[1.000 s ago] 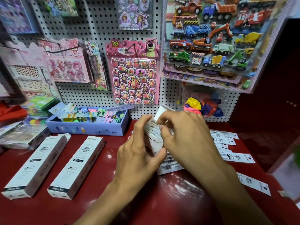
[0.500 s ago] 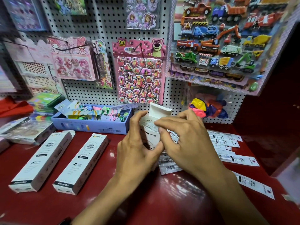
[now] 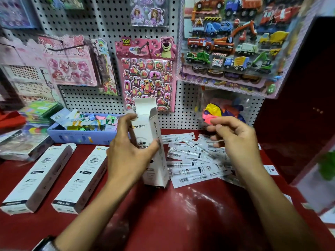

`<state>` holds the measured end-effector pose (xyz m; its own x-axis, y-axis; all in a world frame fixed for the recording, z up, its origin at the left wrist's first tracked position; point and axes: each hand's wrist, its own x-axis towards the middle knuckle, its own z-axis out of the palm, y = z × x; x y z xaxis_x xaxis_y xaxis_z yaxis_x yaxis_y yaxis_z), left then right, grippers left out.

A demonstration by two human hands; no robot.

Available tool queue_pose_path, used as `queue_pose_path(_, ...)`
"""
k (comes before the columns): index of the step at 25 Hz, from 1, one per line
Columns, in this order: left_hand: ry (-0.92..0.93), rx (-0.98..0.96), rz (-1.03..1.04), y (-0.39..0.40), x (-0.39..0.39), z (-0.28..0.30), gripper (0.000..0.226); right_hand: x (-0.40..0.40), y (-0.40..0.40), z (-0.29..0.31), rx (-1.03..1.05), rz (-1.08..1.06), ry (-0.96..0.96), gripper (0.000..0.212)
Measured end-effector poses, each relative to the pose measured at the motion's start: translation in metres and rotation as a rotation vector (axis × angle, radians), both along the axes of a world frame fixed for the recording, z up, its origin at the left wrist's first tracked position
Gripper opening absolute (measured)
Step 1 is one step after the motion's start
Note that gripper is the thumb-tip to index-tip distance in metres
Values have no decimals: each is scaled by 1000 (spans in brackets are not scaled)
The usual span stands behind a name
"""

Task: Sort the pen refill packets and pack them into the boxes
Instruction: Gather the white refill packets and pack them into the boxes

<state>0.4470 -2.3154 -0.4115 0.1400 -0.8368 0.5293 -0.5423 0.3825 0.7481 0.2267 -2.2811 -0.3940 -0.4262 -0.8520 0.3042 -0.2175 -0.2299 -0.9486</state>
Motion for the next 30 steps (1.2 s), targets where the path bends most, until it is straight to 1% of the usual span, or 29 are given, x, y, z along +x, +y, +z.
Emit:
queue_pose_path(1,-17,26,-7,-1,2,2,66,-15,-3,-8,106,3,152,28)
queue_pose_path(3,-99,78,-27,3,2,3,63,-32,-7,-30,343,112,591,29)
queue_pose_path(5,-199,83,-36,8,-2,1,62,-27,-10,-56,545,341,941,50)
queue_pose_path(6,-225,68,-33,10,-3,1,62,-20,-12,-68,585,426,1082,57)
queue_pose_path(7,-236,50,-30,11,-4,1,62,-11,-13,-77,568,442,1192,57)
queue_pose_path(9,-262,24,-17,12,-4,2,63,1,-17,-85,420,358,1311,44)
queue_pose_path(10,-286,12,-9,12,-3,3,63,5,-18,-86,376,324,1320,38)
queue_pose_path(13,-314,13,1,12,-1,2,64,0,-22,-93,344,277,1241,28)
queue_pose_path(15,-303,24,0,10,0,2,64,-2,-24,-102,271,222,1303,24)
queue_pose_path(17,-302,27,-6,9,1,2,64,-2,-25,-106,225,161,1305,20)
queue_pose_path(19,-309,33,-9,9,2,2,64,0,-26,-100,181,93,1229,15)
queue_pose_path(20,-312,38,-11,9,2,2,64,1,-26,-93,154,19,1159,13)
queue_pose_path(21,-314,40,-16,9,2,3,64,1,-25,-81,135,-71,1027,12)
queue_pose_path(22,-317,37,-24,10,2,3,64,0,-22,-65,139,-131,806,11)
queue_pose_path(23,-324,30,-35,11,2,3,65,-2,-18,-49,131,-131,525,10)
queue_pose_path(24,-340,20,-47,12,1,3,66,-3,-12,-31,94,-73,236,9)
queue_pose_path(25,-371,5,-60,14,0,3,69,-3,-3,-13,31,-9,19,7)
queue_pose_path(27,-468,-36,-84,17,-5,2,75,4,15,16,-114,87,-228,7)
queue_pose_path(28,-505,-55,-94,18,-8,1,75,11,20,26,-187,133,-333,9)
queue_pose_path(30,-510,-76,-120,20,-14,1,65,24,24,42,-299,203,-499,9)
